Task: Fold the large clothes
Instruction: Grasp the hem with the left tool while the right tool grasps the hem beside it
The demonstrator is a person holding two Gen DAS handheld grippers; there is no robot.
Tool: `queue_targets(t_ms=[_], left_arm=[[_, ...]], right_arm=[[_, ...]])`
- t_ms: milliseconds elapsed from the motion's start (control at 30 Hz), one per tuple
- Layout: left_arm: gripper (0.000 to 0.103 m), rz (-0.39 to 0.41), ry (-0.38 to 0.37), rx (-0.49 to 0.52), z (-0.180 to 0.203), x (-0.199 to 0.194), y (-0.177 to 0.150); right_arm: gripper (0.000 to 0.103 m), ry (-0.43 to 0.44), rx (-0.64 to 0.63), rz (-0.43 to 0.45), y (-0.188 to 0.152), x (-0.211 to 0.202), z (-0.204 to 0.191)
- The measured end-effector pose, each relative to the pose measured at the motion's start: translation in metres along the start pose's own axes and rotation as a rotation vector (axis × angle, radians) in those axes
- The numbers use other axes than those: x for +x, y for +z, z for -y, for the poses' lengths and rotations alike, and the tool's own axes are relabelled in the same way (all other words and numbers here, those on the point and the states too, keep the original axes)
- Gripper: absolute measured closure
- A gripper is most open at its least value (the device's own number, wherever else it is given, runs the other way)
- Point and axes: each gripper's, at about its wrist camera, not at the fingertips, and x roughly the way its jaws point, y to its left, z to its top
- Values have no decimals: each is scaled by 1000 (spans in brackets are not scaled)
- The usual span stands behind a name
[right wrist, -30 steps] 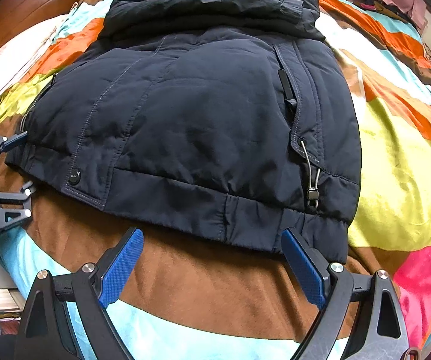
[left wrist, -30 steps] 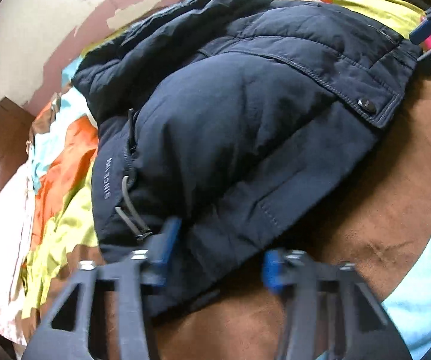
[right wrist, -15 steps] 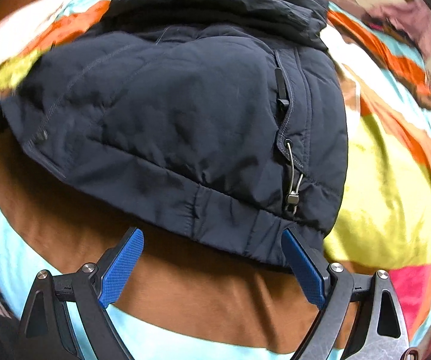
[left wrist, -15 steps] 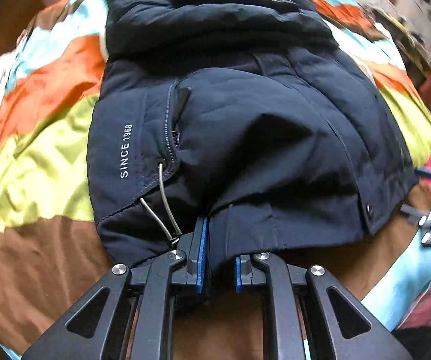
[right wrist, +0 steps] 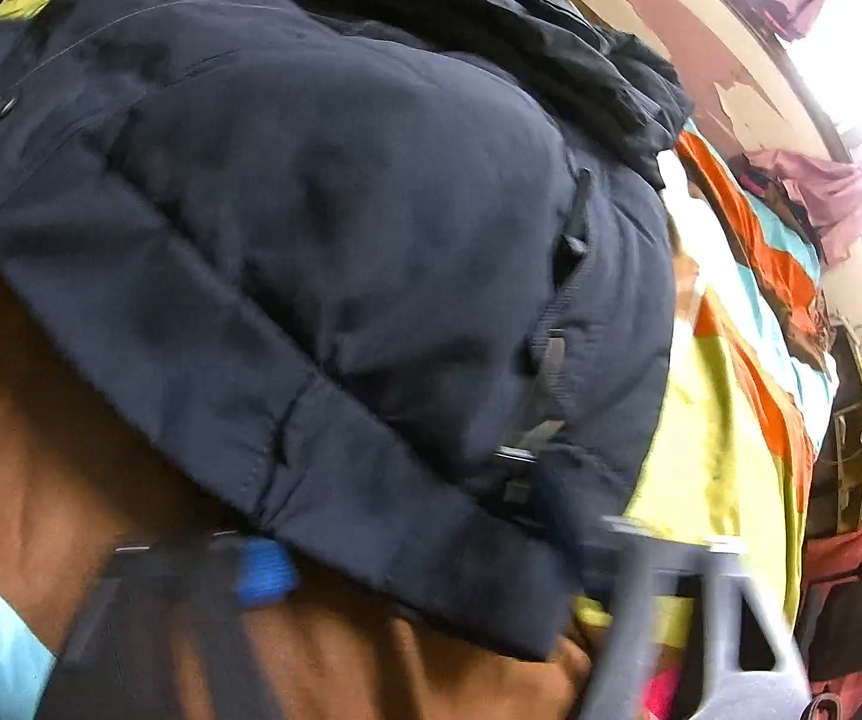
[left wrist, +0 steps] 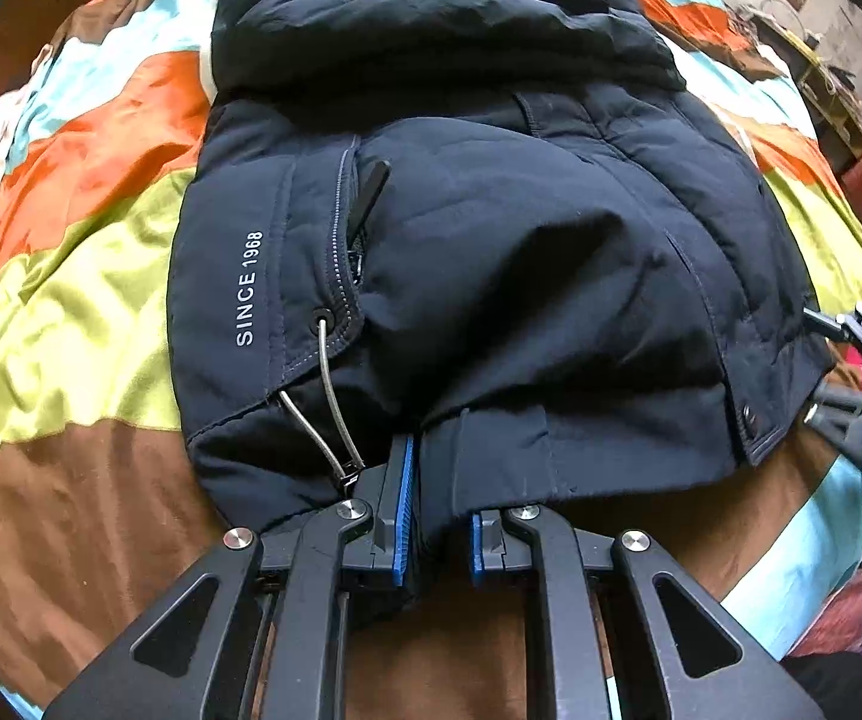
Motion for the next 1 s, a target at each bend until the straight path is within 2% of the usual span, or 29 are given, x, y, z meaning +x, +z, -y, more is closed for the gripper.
queue_targets(t_ms=[33,67,233,400,567,1000], left_arm=[[91,1,7,7,1,0,0],[91,1,9,5,1,1,0],[91,9,2,3,-1,-12,5],[91,29,-3,-5,-4,-30,17],[91,25,-8,-35,-8,-38,32],[92,-2,-1,-113,-13,-47,53]], right_arm=[[84,40,-1,5,3,-4,2],[89,31,-16,9,4,-8,2],[90,144,47,48,12,-39,33],[90,205,43,68,26,-68,53],[91,218,35,88,44,-85,63],[92,277,94,94,80,-84,93]])
